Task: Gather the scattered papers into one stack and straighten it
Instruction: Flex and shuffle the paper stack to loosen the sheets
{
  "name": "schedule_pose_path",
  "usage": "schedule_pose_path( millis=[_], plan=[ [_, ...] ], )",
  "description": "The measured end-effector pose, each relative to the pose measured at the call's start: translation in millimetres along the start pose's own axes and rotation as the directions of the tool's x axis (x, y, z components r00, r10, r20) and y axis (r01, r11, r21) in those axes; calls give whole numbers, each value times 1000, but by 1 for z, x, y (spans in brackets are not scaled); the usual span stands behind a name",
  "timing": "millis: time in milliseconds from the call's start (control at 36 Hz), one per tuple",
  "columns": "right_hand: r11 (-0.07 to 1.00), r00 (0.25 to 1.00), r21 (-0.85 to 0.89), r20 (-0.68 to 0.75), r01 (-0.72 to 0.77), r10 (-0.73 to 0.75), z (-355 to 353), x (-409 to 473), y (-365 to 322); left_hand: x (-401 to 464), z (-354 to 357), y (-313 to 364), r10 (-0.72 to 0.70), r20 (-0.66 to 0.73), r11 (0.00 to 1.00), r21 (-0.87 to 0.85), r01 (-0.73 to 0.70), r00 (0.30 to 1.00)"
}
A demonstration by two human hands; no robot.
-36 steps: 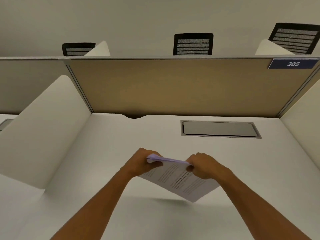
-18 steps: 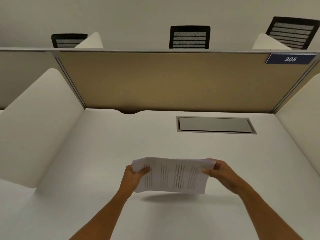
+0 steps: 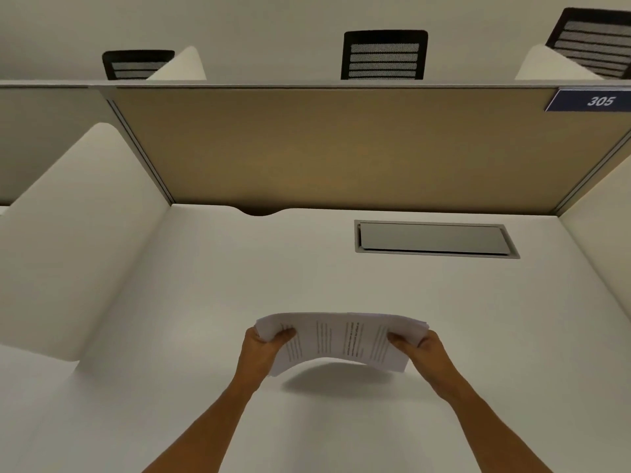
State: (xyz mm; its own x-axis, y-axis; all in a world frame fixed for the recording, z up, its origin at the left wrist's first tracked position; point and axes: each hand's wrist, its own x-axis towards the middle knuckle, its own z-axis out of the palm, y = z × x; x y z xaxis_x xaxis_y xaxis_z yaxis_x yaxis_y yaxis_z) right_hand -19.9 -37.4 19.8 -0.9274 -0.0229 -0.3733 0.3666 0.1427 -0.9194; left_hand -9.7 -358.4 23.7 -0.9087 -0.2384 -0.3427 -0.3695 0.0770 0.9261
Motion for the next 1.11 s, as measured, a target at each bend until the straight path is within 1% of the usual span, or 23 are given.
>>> schedule_pose_path(
  millis=[111, 278, 444, 583, 722, 806, 1028, 1111],
  plan=[
    [1000, 1000, -3, -8, 8, -8, 6, 0, -1, 3, -5, -4, -13, 4, 1000, -15, 13, 1000],
    [997, 998, 25, 23, -66, 66, 14, -3, 18, 1, 1, -18, -50, 51, 998, -20, 51, 997],
    [995, 996, 58, -18, -81, 82, 21, -3, 30, -4, 9, -21, -49, 10, 996, -78, 50, 999],
    [996, 997, 76, -49, -50, 53, 21, -3, 29, -4, 10, -22, -20, -29, 995, -98, 17, 999],
    [995, 997, 77, -32, -68, 71, 27, -6, 35, -9, 15, -32, -45, -19, 993, -107, 42, 999],
    [995, 996, 76, -57, -66, 70, 33, -5, 37, -13, 19, -35, -64, -37, 989, -138, 59, 997],
    [997, 993, 80, -111, -18, 27, 32, -2, 33, -9, 22, -34, -18, -103, 989, -147, 2, 995],
    [997, 995, 66, -85, -38, 43, 33, -4, 39, -9, 25, -40, -53, -117, 991, -131, 38, 992]
  ],
)
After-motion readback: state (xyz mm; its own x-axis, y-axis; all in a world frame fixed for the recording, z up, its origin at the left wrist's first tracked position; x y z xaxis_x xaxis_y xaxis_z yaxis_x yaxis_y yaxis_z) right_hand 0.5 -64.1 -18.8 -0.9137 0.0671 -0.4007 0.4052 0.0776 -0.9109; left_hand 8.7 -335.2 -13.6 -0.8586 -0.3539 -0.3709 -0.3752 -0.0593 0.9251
